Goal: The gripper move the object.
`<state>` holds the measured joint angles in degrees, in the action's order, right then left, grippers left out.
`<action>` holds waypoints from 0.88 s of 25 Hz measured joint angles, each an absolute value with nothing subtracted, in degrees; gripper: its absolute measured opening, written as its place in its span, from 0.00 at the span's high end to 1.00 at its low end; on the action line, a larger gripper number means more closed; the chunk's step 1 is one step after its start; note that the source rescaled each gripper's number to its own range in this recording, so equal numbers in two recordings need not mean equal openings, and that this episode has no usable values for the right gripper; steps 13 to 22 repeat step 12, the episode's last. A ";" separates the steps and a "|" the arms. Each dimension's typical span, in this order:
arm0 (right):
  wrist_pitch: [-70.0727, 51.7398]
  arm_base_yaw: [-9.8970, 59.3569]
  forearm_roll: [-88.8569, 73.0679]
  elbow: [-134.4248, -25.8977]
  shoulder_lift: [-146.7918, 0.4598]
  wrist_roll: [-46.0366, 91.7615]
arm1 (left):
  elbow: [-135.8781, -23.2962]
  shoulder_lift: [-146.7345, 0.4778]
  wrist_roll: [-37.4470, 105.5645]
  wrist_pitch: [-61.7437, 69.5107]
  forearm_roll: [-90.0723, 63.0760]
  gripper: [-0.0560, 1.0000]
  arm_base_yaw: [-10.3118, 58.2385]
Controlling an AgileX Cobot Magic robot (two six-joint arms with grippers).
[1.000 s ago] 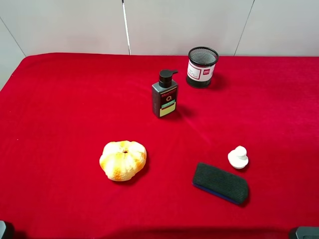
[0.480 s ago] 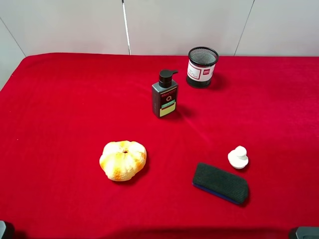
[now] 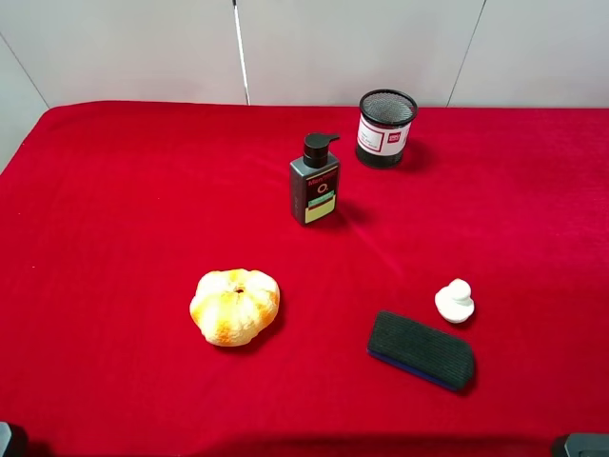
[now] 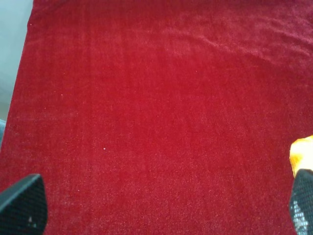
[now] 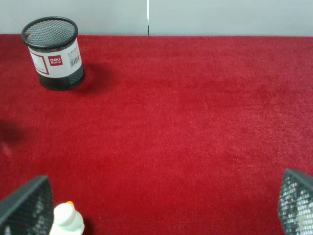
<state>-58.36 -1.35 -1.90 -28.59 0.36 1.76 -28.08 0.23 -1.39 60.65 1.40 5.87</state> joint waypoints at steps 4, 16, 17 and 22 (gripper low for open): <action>-58.36 -1.35 -1.90 -28.59 0.36 1.76 | -28.04 0.23 -1.39 60.65 1.40 0.00 5.87; -58.36 -1.35 -1.90 -28.59 0.36 1.76 | -28.04 0.23 -1.39 60.65 1.40 0.00 5.87; -58.36 -1.35 -1.90 -28.59 0.36 1.76 | -28.04 0.23 -1.39 60.65 1.40 0.00 5.87; -58.36 -1.35 -1.90 -28.59 0.36 1.76 | -28.04 0.23 -1.39 60.65 1.40 0.00 5.87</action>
